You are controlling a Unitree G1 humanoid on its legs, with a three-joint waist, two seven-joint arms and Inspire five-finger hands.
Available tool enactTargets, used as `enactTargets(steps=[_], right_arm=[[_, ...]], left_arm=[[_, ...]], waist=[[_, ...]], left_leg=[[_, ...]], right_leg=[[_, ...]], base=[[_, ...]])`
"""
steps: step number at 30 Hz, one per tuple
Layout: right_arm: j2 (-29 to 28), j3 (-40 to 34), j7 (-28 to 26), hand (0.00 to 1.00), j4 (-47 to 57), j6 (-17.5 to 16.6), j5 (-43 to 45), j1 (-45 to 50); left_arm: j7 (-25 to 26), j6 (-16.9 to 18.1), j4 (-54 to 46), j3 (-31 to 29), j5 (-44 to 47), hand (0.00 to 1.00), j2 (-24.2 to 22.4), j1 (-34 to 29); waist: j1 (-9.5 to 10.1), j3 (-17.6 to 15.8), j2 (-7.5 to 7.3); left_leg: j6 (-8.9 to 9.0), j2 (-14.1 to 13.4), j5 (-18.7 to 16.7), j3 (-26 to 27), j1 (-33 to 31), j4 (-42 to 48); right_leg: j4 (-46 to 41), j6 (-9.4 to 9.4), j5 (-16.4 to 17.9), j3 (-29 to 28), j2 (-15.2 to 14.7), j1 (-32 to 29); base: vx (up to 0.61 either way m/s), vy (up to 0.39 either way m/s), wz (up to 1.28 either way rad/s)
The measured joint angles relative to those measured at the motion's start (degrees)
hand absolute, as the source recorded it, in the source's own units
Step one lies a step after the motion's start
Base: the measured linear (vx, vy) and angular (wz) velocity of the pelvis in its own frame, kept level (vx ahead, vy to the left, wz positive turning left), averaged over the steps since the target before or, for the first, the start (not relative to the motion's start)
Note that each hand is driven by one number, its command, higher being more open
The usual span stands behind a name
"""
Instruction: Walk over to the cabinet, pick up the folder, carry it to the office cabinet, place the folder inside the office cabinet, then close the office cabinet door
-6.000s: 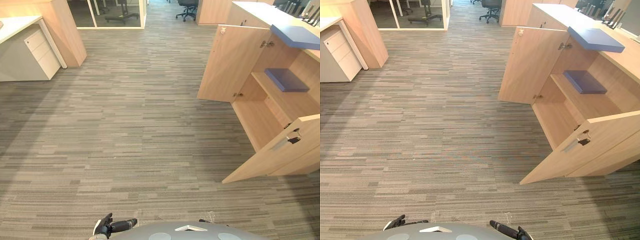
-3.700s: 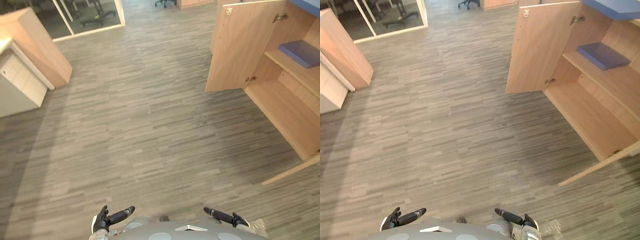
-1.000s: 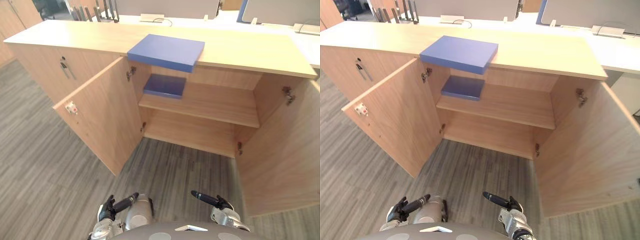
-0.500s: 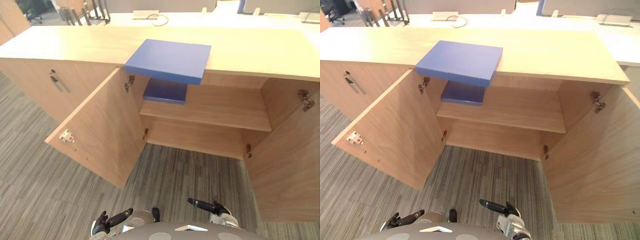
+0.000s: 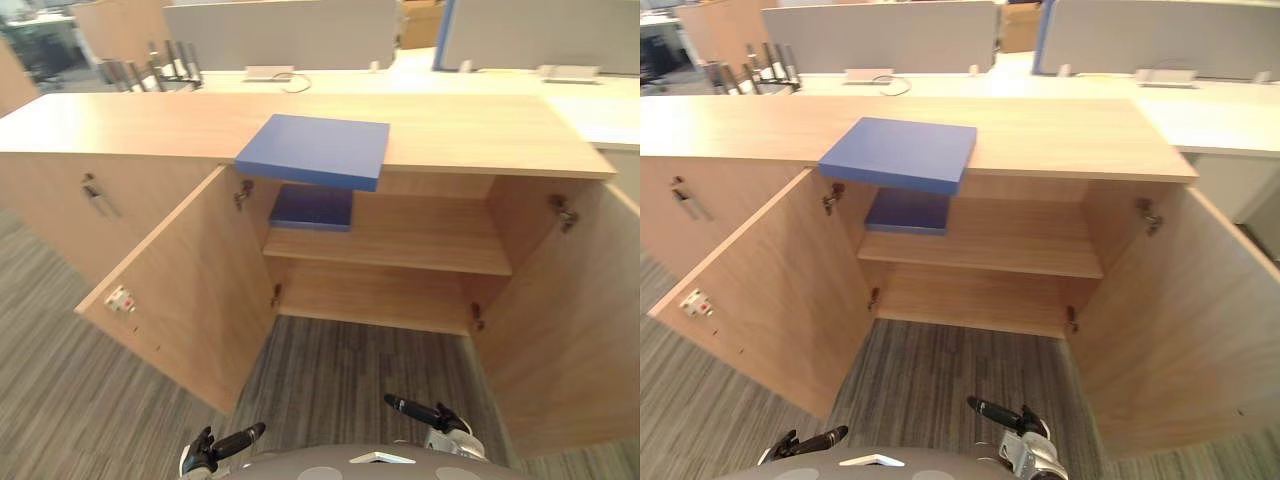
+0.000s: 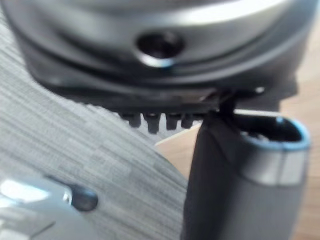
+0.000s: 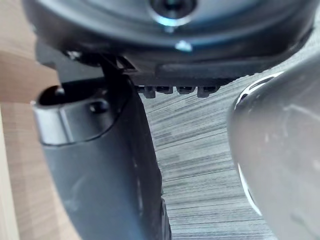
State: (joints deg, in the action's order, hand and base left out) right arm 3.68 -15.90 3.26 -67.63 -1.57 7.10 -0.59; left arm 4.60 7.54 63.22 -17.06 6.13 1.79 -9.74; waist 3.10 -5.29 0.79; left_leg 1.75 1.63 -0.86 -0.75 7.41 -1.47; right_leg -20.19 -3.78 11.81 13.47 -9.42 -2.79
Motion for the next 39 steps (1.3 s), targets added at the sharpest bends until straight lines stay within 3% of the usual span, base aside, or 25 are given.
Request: enactTargets(steps=[3, 6, 7, 10, 13, 15, 16, 17, 19, 21, 22, 23, 24, 25, 26, 27, 29, 33, 39], right_arm=[[0.4, 1.8, 0.1, 1.00, -0.1, 0.2, 0.0, 0.7], [-0.6, 1.8, -0.1, 1.00, 0.0, 0.0, 0.0, 1.6], [-1.0, 1.5, -0.1, 1.00, -0.1, 0.0, 0.0, 1.7], [-1.4, -0.3, -0.1, 1.00, -0.3, 0.0, 0.0, 1.5], [-2.3, -1.6, -0.2, 1.00, -1.1, 0.0, 0.0, 1.3], [-2.5, -1.5, -0.1, 1.00, -1.4, 0.0, 0.1, 1.2], [-2.9, -1.3, -0.1, 1.00, -1.1, -0.1, 0.1, 1.3], [-2.8, -1.0, -0.1, 1.00, -0.9, -0.1, 0.1, 1.3], [-1.2, 3.4, -0.1, 1.00, 0.4, -0.1, 0.1, 1.9], [-1.5, 3.6, 0.2, 1.00, 0.7, -0.2, 0.1, 1.9], [-1.8, 3.6, 0.8, 1.00, 1.1, -0.2, 0.1, 1.8], [-1.2, 3.6, 1.3, 1.00, 1.6, -0.2, 0.1, 1.2], [-0.9, 3.5, 1.4, 1.00, 2.2, -0.2, 0.1, 1.3], [-0.4, 3.4, 1.7, 1.00, 2.6, -0.3, 0.1, 1.1], [-0.5, 3.5, 1.9, 1.00, 2.9, -0.3, 0.1, 0.5], [-1.3, 3.6, 1.9, 1.00, 3.2, -0.3, 0.1, 0.2], [-1.7, 4.8, 1.4, 1.00, 4.1, -0.1, 0.0, 0.0], [-2.7, 8.8, 0.6, 1.00, 7.8, -0.3, -0.3, 2.7], [-3.2, 9.9, -0.2, 1.00, 7.6, -0.1, -3.4, 3.3]], left_arm=[[0.2, -0.1, -0.2, -3.0, 0.0, 1.00, -1.1, -0.7], [-0.4, -0.1, -0.8, -4.0, 0.0, 1.00, -0.8, -1.6], [-0.7, -0.1, -0.8, -4.0, 0.0, 1.00, -0.5, -1.6], [-1.0, -0.1, -0.8, -1.6, -0.1, 1.00, 0.5, -1.5], [-1.0, -0.1, -0.9, 1.2, -0.2, 1.00, 2.0, -0.9], [-0.9, -0.1, -1.7, 3.6, -0.1, 1.00, 2.8, -0.8], [-0.7, -0.1, -3.5, 3.8, 0.0, 1.00, 2.8, -1.0], [-0.5, -0.1, -4.3, 3.9, 0.0, 1.00, 2.6, -1.0], [0.3, -0.1, -8.0, 4.7, 0.7, 1.00, 1.2, -1.8], [0.4, -0.3, -10.4, 7.1, 3.0, 1.00, 1.8, -2.3], [0.7, -0.4, -14.7, 9.0, 4.6, 1.00, 2.4, -2.8], [0.7, -0.4, -21.3, 11.5, 5.7, 1.00, 2.1, -4.0], [0.7, -0.4, -25.2, 12.7, 6.4, 1.00, 1.8, -4.9], [0.1, -0.3, -31.3, 14.6, 7.4, 1.00, 1.4, -6.2], [-1.0, 0.0, -38.0, 16.3, 8.2, 1.00, 1.4, -7.1], [-2.0, 0.2, -43.6, 17.3, 9.4, 1.00, 1.6, -7.1], [-3.1, 0.6, -49.7, 18.3, 10.8, 1.00, 1.4, -7.0], [-6.1, 1.8, -59.0, 20.8, 17.9, 1.00, 1.5, -8.7], [-10.0, 2.0, -65.1, 32.1, 30.7, 1.00, 1.3, -8.9]], waist=[[-0.21, 0.1, 0.36], [0.03, 1.0, -0.98], [0.09, 1.6, -1.08], [-0.07, 1.8, -1.33], [0.10, 2.0, -2.48], [0.11, 2.2, -2.80], [0.09, 1.7, -3.01], [0.21, 1.3, -2.78], [1.53, 0.2, -0.11], [2.40, -0.2, -0.39], [2.90, -1.0, -0.62], [2.78, -2.0, -0.09], [2.86, -2.6, 0.70], [3.09, -2.9, 1.54], [3.01, -2.9, 1.01], [2.99, -3.7, 0.13], [2.96, -4.0, 0.37], [2.70, -1.7, -0.95], [1.31, 1.9, -1.09]], left_leg=[[1.25, -2.4, 0.7, -2.7, 0.4, -1.8], [2.23, -4.2, 0.4, -3.9, 1.3, -2.8], [2.57, -4.4, 0.1, -4.3, 1.1, -2.8], [2.77, -4.9, -0.9, -5.4, 0.2, -2.1], [3.21, -5.1, -2.7, -5.9, -1.6, 2.1], [3.35, -5.3, -5.6, -5.7, -4.5, 11.1], [4.55, -5.3, -7.6, -5.3, -9.6, 24.3], [4.98, -5.4, -8.1, -5.0, -11.5, 29.2], [4.83, -8.5, -7.8, -2.1, -18.6, 46.4], [5.04, -9.1, -6.2, -0.7, -20.2, 50.4], [4.30, -9.3, -9.7, 0.3, -21.1, 49.9], [3.71, -9.3, -10.7, 0.0, -21.1, 44.6], [3.45, -9.3, -9.1, -0.2, -20.8, 40.4], [3.59, -8.8, -9.5, -0.4, -19.7, 35.9], [3.26, -7.1, -10.0, -0.8, -17.8, 28.7], [1.82, -5.3, -8.7, -0.4, -16.9, 23.9], [0.93, -4.6, -7.6, 0.9, -16.1, 22.3], [0.75, -3.1, -4.7, 3.7, -11.3, 14.5], [1.19, -2.4, 4.7, 4.2, -5.7, -1.5]], right_leg=[[5.1, -0.06, -0.3, 3.5, 2.8, 3.4], [10.0, 0.04, -1.4, 5.2, 5.2, 6.9], [11.2, 1.27, -2.5, 5.5, 5.8, 8.0], [11.6, 1.70, -2.9, 5.0, 6.9, 8.3], [11.2, 2.24, -3.4, 4.9, 7.2, 9.2], [10.6, 3.15, -5.1, 3.5, 7.6, 11.0], [10.5, 3.21, -5.6, 2.1, 7.8, 12.7], [10.7, 3.09, -5.7, 1.8, 8.0, 13.5], [14.0, 3.27, -5.8, 1.6, 10.6, 17.5], [16.0, 3.27, -5.8, 0.4, 10.7, 19.4], [16.3, 3.44, -5.7, -0.6, 10.1, 19.2], [16.2, 3.55, -5.6, -1.3, 10.1, 18.7], [16.2, 3.56, -5.6, -1.3, 10.2, 18.3], [16.2, 2.88, -4.9, -1.6, 10.0, 17.3], [16.2, 2.47, -4.1, -2.6, 9.0, 15.2], [16.2, 2.20, -3.6, -3.9, 7.3, 13.6], [15.8, 2.06, -3.6, -5.0, 5.9, 12.9], [14.1, 0.15, -2.4, -7.4, 3.6, 11.7], [15.4, -0.95, -2.8, -7.9, 3.4, 9.9]], base=[[0.15, -0.123, 0.46], [0.20, -0.079, 0.19], [0.26, -0.081, 0.15], [0.25, -0.052, 0.29], [0.15, -0.002, 0.38], [0.12, 0.062, 0.54], [0.03, 0.073, 0.42], [-0.02, 0.041, 0.34], [0.01, 0.018, -0.05], [0.06, 0.041, -0.21], [0.04, 0.065, -0.08], [0.01, 0.078, -0.03], [-0.03, 0.116, -0.03], [-0.03, 0.132, -0.07], [-0.04, 0.164, -0.08], [-0.04, 0.123, -0.08], [-0.09, 0.122, -0.26], [-0.10, 0.051, -0.30], [-0.01, -0.037, -0.04]])
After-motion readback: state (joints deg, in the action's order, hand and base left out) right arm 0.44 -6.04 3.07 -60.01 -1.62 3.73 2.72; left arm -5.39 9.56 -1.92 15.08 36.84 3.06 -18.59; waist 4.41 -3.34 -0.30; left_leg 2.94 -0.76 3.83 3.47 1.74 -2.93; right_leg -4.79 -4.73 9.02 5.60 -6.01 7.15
